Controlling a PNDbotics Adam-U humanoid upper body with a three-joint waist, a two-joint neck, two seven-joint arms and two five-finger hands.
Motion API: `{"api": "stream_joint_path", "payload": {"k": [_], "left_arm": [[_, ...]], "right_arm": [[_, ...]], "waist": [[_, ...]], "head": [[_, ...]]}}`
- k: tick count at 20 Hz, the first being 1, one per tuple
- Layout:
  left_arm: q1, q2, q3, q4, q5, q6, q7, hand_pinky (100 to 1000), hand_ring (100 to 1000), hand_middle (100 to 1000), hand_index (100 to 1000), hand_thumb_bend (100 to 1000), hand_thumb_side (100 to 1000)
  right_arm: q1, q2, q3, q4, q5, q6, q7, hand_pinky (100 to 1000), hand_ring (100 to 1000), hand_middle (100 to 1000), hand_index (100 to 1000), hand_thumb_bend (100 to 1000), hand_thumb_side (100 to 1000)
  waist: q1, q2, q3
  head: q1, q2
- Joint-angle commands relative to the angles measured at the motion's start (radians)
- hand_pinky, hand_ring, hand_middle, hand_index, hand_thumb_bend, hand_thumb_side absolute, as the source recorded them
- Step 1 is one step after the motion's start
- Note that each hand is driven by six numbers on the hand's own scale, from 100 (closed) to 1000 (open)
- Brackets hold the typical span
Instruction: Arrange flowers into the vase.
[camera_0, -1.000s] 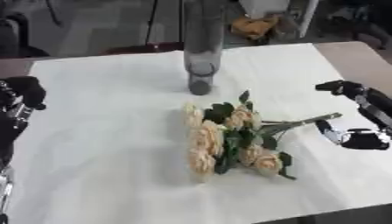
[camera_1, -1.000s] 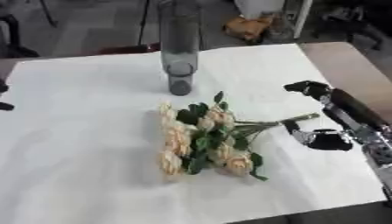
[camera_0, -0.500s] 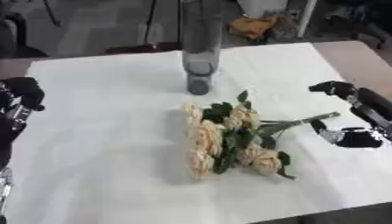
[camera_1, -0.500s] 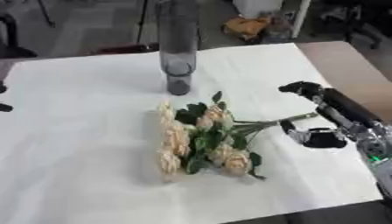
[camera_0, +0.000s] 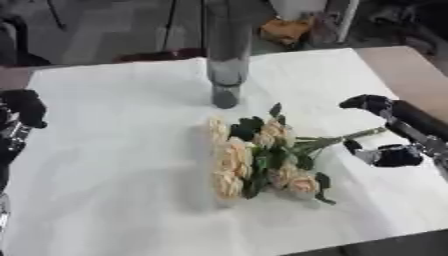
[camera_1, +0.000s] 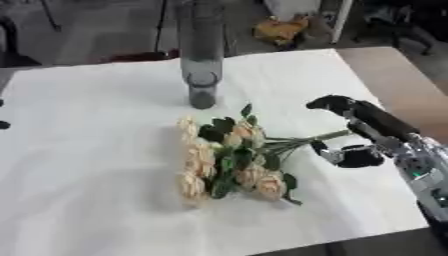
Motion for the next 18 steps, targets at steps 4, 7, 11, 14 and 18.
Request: {"api": "stream_joint_path", "payload": {"k": [4,7,11,14,18], "left_arm": [[-0.007,0.013,0.000,-0.007,0.004,-0.002,-0.006,565,746,642,672,951,608],[-0.007,0.013,0.000,-0.008,0.004,-0.002,-0.006,565,745,642,672,951,608],[-0.008,0.014,0.000,-0.008,0.004,-0.002,-0.006,565,745,642,672,951,608],[-0.008,0.014,-0.001,-0.008,0.004,-0.002,-0.006,565,745,642,672,950,608],[-0.008,0.012,-0.002,-0.007,0.005,-0.001,-0.007,565,745,642,672,949,608]], "right_arm": [[-0.029,-0.026,0.009,0.018,0.035,-0.022,0.001,849,891,845,921,283,158],[-0.035,-0.025,0.016,0.034,0.052,-0.030,0.001,848,890,845,919,284,158],[-0.038,-0.023,0.019,0.051,0.068,-0.038,-0.004,848,890,845,919,284,158],[-0.039,-0.022,0.019,0.057,0.074,-0.039,-0.007,845,888,844,918,284,159],[-0.056,-0.007,0.015,0.127,0.106,-0.029,-0.009,844,887,842,919,279,161]], "waist": [[-0.002,-0.012,0.003],[-0.003,-0.012,0.004],[-0.003,-0.012,0.005],[-0.002,-0.012,0.005],[0.000,-0.013,0.009]], "head": [[-0.005,0.004],[-0.006,0.004],[-0.006,0.004],[-0.007,0.005],[-0.014,0.006]]}}
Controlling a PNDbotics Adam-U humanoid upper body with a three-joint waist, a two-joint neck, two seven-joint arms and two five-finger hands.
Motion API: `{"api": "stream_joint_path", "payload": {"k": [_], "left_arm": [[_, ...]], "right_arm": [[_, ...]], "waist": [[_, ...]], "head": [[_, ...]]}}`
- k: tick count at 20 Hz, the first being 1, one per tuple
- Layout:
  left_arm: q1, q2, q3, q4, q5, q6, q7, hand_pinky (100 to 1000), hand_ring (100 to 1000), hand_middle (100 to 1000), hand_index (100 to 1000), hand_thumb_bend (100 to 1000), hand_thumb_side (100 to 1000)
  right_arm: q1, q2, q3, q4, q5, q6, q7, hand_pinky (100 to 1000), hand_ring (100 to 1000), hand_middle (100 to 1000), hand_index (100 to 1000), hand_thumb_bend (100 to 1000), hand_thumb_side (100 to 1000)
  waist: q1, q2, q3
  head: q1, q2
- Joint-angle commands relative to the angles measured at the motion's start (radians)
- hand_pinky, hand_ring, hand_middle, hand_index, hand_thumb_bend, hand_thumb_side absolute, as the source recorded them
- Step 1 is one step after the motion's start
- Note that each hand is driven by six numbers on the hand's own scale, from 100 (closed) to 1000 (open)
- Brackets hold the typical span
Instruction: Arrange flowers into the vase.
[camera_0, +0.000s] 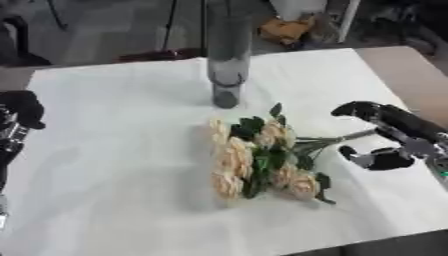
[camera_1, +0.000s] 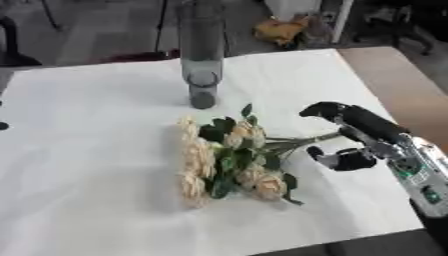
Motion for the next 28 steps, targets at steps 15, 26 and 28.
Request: {"api": "stream_joint_path", "payload": {"k": [15,26,28], "left_arm": [[-0.007,0.010,-0.005,-0.006,0.007,-0.001,-0.006,566,743,641,672,948,609],[-0.006,0.008,-0.006,-0.006,0.008,-0.001,-0.007,566,743,641,672,948,609],[-0.007,0.008,-0.006,-0.005,0.008,-0.001,-0.008,566,742,641,672,947,609]], "right_arm": [[-0.088,0.023,-0.007,0.155,0.079,-0.017,-0.035,835,866,815,916,272,159],[-0.113,0.034,0.001,0.189,0.099,-0.026,-0.038,833,865,812,915,299,100],[-0.120,0.040,0.003,0.203,0.106,-0.024,-0.037,833,865,814,914,273,159]], "waist": [[0.007,-0.015,0.005],[0.007,-0.015,0.006],[0.007,-0.016,0.006]], "head": [[-0.023,0.012],[-0.031,0.015],[-0.035,0.014]]}}
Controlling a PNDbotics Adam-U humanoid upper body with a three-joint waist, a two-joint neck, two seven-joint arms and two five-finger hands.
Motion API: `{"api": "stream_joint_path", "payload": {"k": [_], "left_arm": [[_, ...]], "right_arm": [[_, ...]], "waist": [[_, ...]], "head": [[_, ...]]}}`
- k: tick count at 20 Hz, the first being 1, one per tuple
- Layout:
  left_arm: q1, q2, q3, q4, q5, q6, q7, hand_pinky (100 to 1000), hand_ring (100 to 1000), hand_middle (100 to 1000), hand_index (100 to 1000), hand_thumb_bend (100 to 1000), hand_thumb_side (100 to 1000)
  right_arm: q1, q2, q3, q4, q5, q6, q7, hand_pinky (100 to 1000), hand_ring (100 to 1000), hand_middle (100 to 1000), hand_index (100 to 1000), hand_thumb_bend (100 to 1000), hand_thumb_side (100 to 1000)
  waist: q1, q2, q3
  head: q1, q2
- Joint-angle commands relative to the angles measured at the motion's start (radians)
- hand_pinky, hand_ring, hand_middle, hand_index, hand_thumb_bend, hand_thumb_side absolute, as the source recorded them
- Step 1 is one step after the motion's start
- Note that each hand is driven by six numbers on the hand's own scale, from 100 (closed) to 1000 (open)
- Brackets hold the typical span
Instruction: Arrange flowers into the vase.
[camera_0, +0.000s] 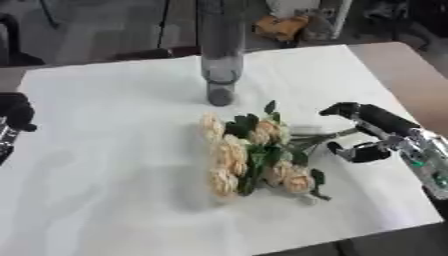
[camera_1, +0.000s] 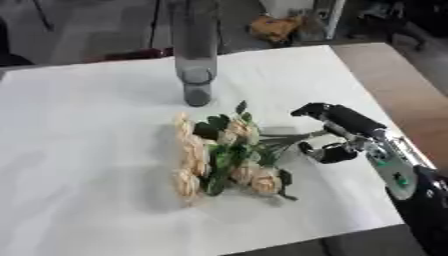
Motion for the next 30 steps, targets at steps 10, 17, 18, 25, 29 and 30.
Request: {"api": "stream_joint_path", "payload": {"k": [10,17,18,25,29,30], "left_arm": [[-0.007,0.007,-0.002,-0.011,0.005,-0.002,-0.006,566,741,641,672,947,610],[-0.007,0.007,-0.003,-0.010,0.006,-0.002,-0.006,567,741,640,671,947,610],[-0.007,0.006,-0.003,-0.010,0.006,-0.002,-0.006,567,741,640,671,946,611],[-0.008,0.005,-0.004,-0.010,0.006,-0.002,-0.007,567,740,640,671,943,612],[-0.009,0.005,-0.004,-0.010,0.008,-0.002,-0.007,567,740,640,671,939,614],[-0.009,0.005,-0.005,-0.010,0.008,-0.002,-0.007,567,740,640,671,939,614]], "right_arm": [[-0.044,-0.005,0.002,0.056,0.056,-0.015,-0.018,832,864,814,913,276,159],[-0.053,0.003,0.002,0.080,0.079,-0.015,-0.030,830,863,814,912,279,160],[-0.054,0.004,0.002,0.083,0.082,-0.015,-0.032,830,863,813,911,279,160],[-0.063,0.010,-0.001,0.101,0.097,-0.016,-0.045,827,861,806,910,278,163],[-0.070,0.016,-0.002,0.113,0.108,-0.012,-0.053,826,860,806,909,277,163],[-0.071,0.017,-0.002,0.114,0.111,-0.012,-0.055,826,860,806,909,277,163]], "waist": [[0.006,-0.016,0.004],[0.007,-0.016,0.009],[0.008,-0.016,0.009],[0.008,-0.015,0.012],[0.010,-0.014,0.016],[0.010,-0.014,0.017]], "head": [[-0.013,0.008],[-0.019,0.009],[-0.019,0.009],[-0.023,0.008],[-0.026,0.008],[-0.026,0.008]]}}
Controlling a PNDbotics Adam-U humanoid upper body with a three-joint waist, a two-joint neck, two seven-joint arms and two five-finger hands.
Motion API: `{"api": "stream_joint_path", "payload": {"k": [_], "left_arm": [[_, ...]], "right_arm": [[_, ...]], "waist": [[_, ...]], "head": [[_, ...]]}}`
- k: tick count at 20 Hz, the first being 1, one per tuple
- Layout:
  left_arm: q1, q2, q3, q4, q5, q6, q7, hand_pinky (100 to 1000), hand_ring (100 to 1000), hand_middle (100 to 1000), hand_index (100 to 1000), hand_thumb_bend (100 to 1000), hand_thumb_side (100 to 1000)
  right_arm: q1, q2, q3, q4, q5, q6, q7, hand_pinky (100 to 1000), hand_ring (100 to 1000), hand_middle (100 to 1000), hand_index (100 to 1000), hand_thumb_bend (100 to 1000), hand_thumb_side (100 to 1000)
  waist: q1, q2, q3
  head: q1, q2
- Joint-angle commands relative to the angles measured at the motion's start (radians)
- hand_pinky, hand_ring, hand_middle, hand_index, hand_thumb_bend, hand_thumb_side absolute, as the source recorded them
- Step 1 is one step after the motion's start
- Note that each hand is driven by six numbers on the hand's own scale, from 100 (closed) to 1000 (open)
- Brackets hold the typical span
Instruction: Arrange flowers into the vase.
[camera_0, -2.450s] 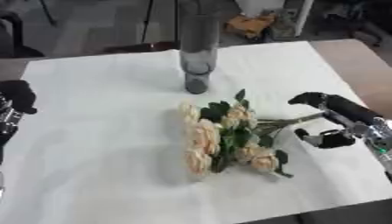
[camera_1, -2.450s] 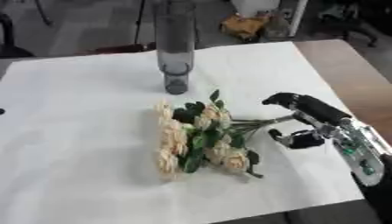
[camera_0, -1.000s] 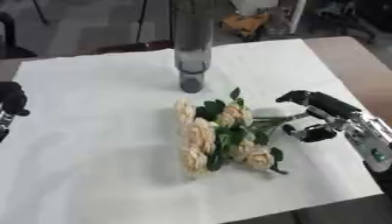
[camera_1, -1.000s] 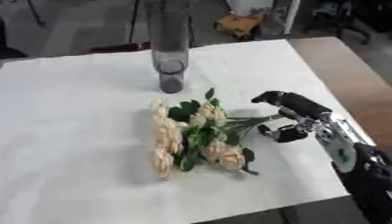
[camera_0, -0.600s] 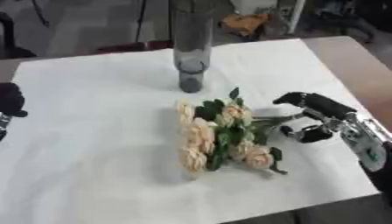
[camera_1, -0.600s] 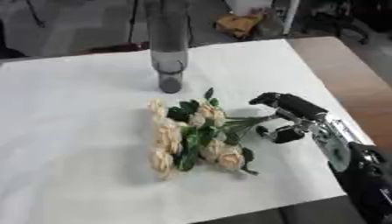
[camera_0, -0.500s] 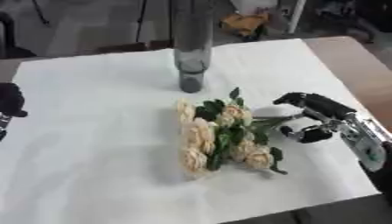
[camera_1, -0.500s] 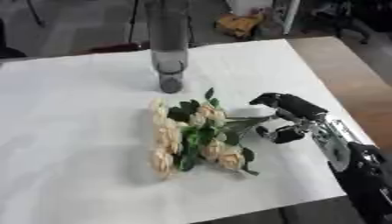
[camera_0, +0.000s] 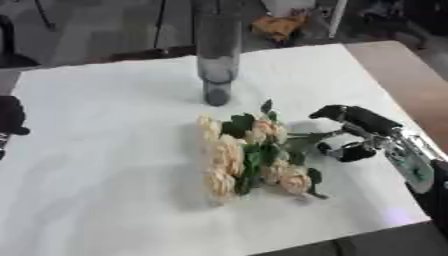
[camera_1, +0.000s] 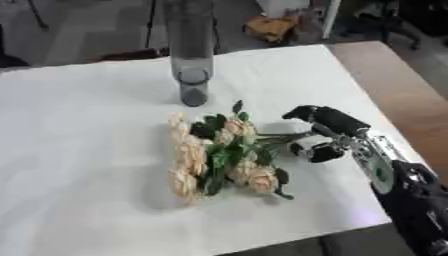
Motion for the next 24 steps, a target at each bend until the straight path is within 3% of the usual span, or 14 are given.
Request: {"api": "stream_joint_path", "payload": {"k": [1,14,16,24], "left_arm": [[-0.009,0.005,0.001,-0.010,0.004,-0.001,-0.002,567,740,640,671,939,615],[-0.010,0.005,0.000,-0.010,0.005,-0.001,-0.004,567,739,640,671,940,614],[-0.011,0.006,0.000,-0.010,0.005,-0.001,-0.004,568,739,640,671,941,613],[-0.013,0.005,0.000,-0.011,0.006,0.000,-0.004,568,738,639,671,941,614]], "right_arm": [[-0.022,-0.015,-0.008,0.000,0.016,0.002,-0.011,826,860,806,909,277,162],[-0.031,-0.012,-0.006,0.020,0.044,0.000,-0.029,825,859,806,908,274,155],[-0.035,-0.014,-0.007,0.024,0.051,0.004,-0.031,821,856,805,903,255,120],[-0.047,-0.009,-0.011,0.043,0.122,0.023,-0.105,807,845,798,891,244,100]], "waist": [[0.011,-0.014,0.002],[0.013,-0.013,0.009],[0.015,-0.011,0.015],[0.015,-0.008,0.023]], "head": [[-0.005,0.007],[-0.009,0.006],[-0.011,0.004],[-0.015,0.001]]}}
